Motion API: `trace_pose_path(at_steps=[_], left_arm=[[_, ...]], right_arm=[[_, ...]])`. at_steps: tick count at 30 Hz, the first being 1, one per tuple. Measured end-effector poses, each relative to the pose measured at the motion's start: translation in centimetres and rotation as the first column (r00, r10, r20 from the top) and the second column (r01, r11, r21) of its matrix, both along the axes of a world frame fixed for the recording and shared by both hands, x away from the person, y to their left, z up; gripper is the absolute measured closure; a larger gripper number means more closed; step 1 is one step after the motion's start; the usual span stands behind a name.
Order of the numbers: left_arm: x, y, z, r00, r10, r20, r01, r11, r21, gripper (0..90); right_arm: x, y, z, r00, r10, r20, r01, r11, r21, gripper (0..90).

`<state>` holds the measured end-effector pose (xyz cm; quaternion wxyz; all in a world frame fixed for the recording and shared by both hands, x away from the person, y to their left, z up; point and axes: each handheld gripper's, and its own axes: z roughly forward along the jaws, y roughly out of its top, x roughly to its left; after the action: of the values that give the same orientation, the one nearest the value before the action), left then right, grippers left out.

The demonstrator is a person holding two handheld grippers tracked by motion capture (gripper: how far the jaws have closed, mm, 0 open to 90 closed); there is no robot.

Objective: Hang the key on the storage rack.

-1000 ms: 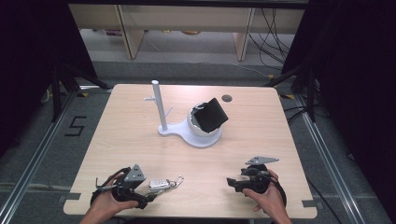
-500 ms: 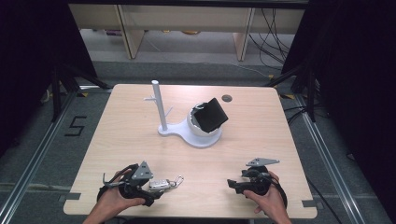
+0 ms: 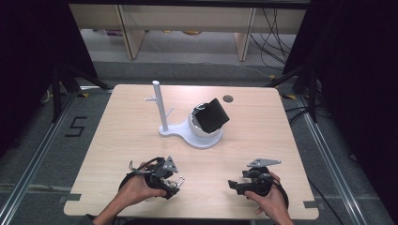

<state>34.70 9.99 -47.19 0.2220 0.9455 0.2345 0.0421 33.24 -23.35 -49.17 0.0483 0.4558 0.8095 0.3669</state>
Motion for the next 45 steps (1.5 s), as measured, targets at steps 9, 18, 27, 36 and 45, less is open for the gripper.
trace_pose_path(at_steps=[9,18,27,36,45], left_arm=[[0.6,-1.8,-0.5,0.9985,-0.02,-0.05,0.025,0.9947,0.1,45.6],[1.4,-2.4,-0.7,0.9961,-0.039,-0.079,0.051,0.9868,0.154,55.2],[1.9,-3.7,-0.7,0.9928,-0.075,-0.094,0.094,0.9707,0.221,64.1],[1.7,-4.5,-0.6,0.9886,-0.096,-0.116,0.127,0.9457,0.299,68.7],[2.2,-4.9,-0.5,0.9861,-0.094,-0.137,0.135,0.9318,0.337,73.3]], right_arm=[[-0.3,0.4,0.0,0.9998,-0.013,0.016,0.013,0.9999,0.004,24.7],[-0.4,0.7,-0.2,0.9998,-0.006,0.018,0.006,0.9999,0.011,25.0],[-0.4,0.8,-0.1,0.9999,0.001,-0.017,-0.001,0.9998,0.019,25.2],[-0.4,0.8,0.0,0.9999,0.011,-0.008,-0.012,0.9999,-0.012,25.4],[-0.5,1.0,-0.1,0.9998,0.019,0.005,-0.019,0.9998,0.006,25.4]])
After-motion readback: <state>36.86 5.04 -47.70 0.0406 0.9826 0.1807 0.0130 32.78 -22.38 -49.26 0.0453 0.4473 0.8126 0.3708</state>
